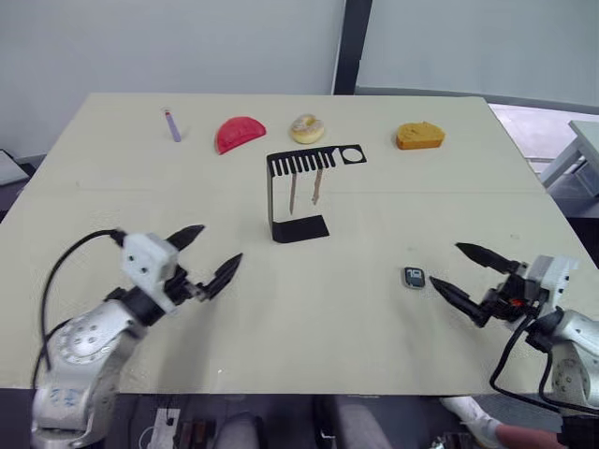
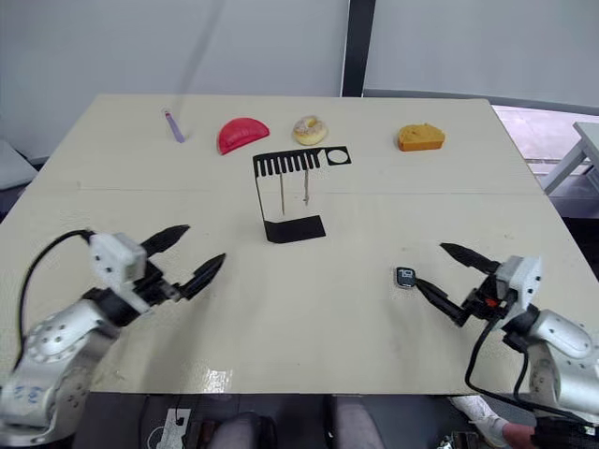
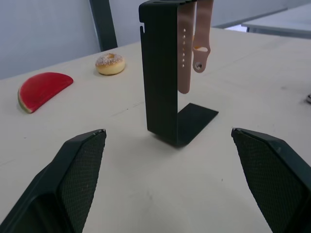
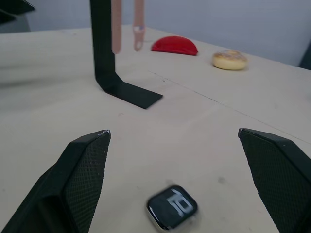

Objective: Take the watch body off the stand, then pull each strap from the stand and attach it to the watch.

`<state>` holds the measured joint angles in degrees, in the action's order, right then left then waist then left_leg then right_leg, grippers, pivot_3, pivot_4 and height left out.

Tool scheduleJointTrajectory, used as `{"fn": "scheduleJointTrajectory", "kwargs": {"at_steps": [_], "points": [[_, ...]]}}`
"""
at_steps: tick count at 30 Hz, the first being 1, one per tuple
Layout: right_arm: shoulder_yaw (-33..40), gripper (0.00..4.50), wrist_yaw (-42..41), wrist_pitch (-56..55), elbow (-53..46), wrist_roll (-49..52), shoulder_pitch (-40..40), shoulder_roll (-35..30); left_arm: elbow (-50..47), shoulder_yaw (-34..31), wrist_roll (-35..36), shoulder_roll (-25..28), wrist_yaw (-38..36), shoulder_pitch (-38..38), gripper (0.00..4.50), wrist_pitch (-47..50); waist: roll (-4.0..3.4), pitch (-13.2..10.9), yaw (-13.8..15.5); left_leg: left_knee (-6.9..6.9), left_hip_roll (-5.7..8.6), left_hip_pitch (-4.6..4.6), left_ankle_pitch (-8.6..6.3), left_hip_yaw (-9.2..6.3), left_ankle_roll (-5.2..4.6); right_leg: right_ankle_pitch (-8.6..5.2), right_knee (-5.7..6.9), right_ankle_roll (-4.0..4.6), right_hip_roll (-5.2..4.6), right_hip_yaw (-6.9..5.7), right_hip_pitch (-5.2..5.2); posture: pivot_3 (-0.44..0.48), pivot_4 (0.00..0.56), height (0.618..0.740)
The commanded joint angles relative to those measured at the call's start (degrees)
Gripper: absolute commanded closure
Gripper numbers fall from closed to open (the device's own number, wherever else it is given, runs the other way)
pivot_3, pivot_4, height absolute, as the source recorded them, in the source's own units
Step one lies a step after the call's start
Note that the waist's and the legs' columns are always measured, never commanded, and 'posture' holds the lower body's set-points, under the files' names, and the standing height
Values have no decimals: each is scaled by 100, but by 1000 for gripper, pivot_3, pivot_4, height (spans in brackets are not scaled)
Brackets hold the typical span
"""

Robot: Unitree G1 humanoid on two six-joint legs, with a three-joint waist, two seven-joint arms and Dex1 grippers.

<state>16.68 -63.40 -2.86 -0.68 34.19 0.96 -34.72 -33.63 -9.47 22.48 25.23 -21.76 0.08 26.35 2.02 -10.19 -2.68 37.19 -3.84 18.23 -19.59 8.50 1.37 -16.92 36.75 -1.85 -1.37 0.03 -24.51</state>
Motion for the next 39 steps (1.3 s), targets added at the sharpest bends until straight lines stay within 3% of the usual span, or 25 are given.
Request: {"fn": "scheduleJointTrajectory", "kwargs": {"at_steps": [1,9,22,39], "points": [[-162,33,80,270,-517,205,158,83,4,522,-519,-509,820,-406,0,166,0,0,16,3,1,0,0,1,-1,0,0,-1,-1,1,1,0,150,740],[-451,33,60,415,-759,144,348,311,896,1176,-1347,-1381,1526,-1031,0,-137,1,0,102,11,0,-1,0,2,-2,0,1,-1,6,3,-3,0,150,740],[-815,33,343,675,-1124,39,611,453,2083,1237,-1792,-1989,1816,-1909,0,-626,1,0,111,20,1,-2,2,0,-5,0,3,-2,3,-1,-7,0,150,740],[-905,33,586,998,-1428,115,538,488,2457,1261,-2391,-2770,2824,-2307,0,-809,3,-1,117,17,2,2,2,0,-7,1,-1,-4,2,-2,-7,0,150,740]]}}
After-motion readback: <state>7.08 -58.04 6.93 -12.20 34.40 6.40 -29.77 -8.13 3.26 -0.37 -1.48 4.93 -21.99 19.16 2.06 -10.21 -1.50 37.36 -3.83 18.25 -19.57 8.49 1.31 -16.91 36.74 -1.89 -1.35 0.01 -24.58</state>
